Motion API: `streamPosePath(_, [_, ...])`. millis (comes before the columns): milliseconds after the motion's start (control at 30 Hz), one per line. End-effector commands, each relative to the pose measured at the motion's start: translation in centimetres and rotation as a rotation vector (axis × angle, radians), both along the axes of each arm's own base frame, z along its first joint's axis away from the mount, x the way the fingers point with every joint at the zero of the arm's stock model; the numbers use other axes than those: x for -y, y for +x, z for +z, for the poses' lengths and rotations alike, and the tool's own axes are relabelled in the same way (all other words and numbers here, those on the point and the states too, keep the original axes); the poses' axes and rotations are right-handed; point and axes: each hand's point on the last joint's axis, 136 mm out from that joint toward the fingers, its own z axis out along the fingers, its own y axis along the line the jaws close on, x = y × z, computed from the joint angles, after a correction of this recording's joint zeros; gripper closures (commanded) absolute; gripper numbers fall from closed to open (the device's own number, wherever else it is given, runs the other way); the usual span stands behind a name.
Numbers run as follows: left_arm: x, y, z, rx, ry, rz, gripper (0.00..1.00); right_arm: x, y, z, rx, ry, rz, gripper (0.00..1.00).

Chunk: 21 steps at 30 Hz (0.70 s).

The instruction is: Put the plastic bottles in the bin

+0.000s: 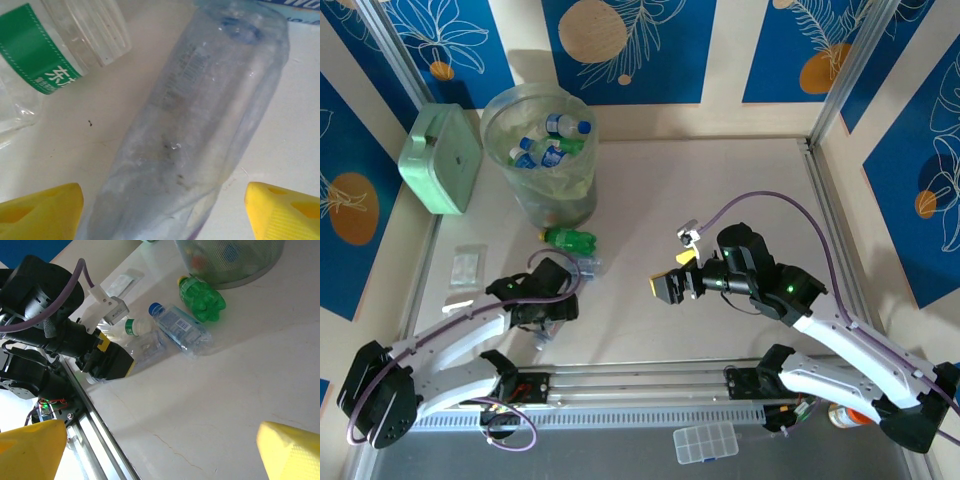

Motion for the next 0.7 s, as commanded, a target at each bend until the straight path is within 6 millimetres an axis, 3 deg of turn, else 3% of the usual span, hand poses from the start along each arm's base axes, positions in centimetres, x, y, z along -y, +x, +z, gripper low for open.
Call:
streamPosePath(0, [1.0,-0.4,-0.1,-0.026,-0.022,-0.029,0.18,0.2,-0.5,0.0,-0.014,0.018,0.012,0.02])
streamPosePath(167, [2.1,-0.7,-1.3,-0.076,-0.024,-0.062,0.21,0.2,-0.6,0.1,-0.022,0.024,0.015,0.02])
streamPosePath(500, [1.8,-0.5,-2.5,-0.087,0.036,-0.063,0.39,0.2,-0.7,0.5,-0.024,0.036,0.018,0.02])
streamPosePath(667, [2.7,-0.7,-1.8,-0.084,-0.015,-0.089,0.48,0.4,-0.7,1.0,-0.016,0.044,0.013,0.02])
